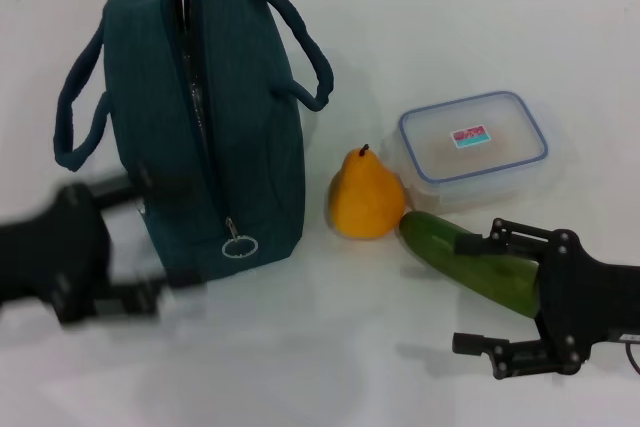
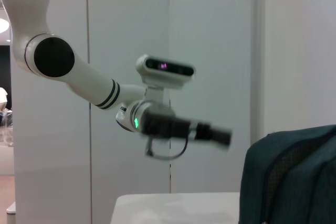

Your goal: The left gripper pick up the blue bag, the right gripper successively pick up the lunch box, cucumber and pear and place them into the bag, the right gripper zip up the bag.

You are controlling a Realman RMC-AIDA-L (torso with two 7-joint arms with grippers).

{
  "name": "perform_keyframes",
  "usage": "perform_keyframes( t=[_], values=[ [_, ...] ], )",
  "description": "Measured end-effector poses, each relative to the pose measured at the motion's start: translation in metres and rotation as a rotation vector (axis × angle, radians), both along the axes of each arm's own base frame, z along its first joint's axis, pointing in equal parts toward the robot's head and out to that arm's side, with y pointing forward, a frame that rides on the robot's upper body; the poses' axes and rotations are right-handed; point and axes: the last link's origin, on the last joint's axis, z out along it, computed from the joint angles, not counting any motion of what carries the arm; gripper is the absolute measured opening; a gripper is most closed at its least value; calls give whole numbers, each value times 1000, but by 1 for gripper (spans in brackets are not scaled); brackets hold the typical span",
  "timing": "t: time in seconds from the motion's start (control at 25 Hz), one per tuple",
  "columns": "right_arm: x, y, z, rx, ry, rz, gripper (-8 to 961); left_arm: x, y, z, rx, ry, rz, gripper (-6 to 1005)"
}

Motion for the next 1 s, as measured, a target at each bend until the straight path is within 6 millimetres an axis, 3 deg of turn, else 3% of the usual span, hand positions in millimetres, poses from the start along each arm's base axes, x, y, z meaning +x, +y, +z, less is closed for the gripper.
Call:
perform_keyframes(
  t=[0.12,0.24,0.32,0.44,0.52,0.8,1.0],
  values=[
    [-1,1,0,5,0,0,856,3,15,21,85,-79,59,879],
    [-1,3,0,10,0,-4,856,3,42,43,149,-139,193,880],
    [-1,3,0,14,3,-11,856,2,48,46,155,-143,225,880],
    [-1,5,0,26,12,-24,856,-5,84,63,210,-156,412,880],
    [-1,5,1,27,14,-27,856,-7,96,68,221,-158,472,879],
    [1,6,2,47,29,-48,856,-12,113,79,181,-107,607,880],
    [2,7,3,58,31,-58,856,-12,114,90,4,15,820,880]
  ],
)
